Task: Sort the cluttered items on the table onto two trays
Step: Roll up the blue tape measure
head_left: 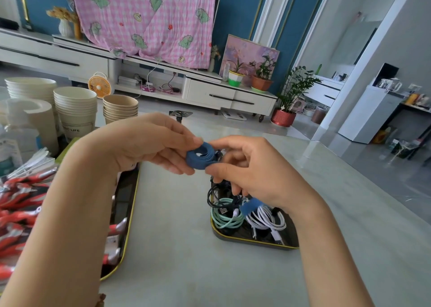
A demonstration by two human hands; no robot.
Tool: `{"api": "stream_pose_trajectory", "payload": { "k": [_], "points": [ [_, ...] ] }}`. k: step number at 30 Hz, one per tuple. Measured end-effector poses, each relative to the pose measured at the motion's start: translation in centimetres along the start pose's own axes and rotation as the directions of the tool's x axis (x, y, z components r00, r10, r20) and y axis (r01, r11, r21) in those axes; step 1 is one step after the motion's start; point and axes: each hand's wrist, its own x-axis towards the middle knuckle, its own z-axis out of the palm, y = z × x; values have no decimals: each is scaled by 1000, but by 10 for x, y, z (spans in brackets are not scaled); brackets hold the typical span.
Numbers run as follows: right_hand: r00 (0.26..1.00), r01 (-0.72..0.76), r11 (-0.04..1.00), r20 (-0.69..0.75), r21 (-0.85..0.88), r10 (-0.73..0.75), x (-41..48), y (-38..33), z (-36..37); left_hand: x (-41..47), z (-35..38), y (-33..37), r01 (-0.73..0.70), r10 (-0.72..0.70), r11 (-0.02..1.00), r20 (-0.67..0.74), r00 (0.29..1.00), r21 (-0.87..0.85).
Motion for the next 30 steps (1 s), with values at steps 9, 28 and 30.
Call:
{"api": "stream_pose_trajectory", "payload": {
  "k": [9, 28, 30],
  "points": [
    [996, 21, 999, -86, 39, -18, 4, 6, 4, 9, 11, 1, -40, 38, 997, -31, 999, -59],
    [998, 44, 994, -44, -103, -49, 4, 3, 0, 9, 7, 4, -30, 2, 983, -150, 989, -183],
    [998, 56, 994, -37, -97, -60, 3, 1, 0, 8, 6, 3, -12, -4, 988, -104, 995, -153]
  ]
}}
